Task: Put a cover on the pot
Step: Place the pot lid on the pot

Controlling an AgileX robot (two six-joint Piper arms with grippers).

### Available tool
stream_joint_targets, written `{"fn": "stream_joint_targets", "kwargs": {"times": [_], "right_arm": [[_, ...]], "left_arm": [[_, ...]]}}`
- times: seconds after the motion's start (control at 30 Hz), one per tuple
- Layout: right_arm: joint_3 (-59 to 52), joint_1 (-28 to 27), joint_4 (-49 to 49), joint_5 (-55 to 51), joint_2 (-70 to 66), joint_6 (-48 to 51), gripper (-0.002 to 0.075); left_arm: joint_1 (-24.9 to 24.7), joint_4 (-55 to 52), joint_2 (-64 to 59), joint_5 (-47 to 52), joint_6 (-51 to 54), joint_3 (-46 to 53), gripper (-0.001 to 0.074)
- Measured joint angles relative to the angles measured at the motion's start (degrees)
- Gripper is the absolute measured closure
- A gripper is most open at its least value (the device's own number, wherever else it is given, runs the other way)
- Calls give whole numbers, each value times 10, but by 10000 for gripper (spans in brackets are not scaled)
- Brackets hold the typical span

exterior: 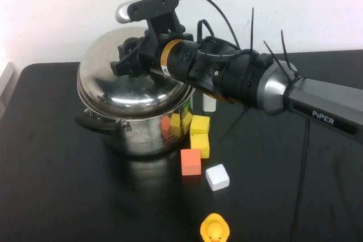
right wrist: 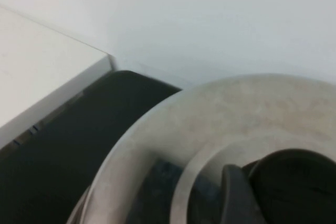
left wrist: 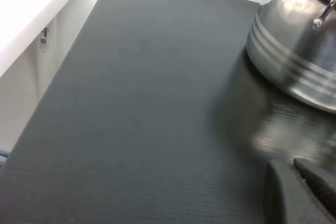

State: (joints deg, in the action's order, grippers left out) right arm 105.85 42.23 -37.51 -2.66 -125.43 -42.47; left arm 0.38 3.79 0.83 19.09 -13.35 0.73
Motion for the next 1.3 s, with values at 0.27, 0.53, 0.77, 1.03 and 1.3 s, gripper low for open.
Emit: {"fn": "stream_joint_targets", "kwargs": {"times": [0.27,0.53,0.77,1.03,1.3], "right_arm": [[0,6,3,-51,11,-9,372],[0,10,16,-83,25,-10,372],[-5,10,18,-95,36,-10,372],[-5,10,21,-100,38,-10,372],[-5,10,38,-122,38,-11,372]], "left_arm": [[0,0,0,0,0,0,736],[0,0,0,0,0,0,736],[0,0,0,0,0,0,736],[0,0,0,0,0,0,736],[0,0,0,0,3,0,736]]}}
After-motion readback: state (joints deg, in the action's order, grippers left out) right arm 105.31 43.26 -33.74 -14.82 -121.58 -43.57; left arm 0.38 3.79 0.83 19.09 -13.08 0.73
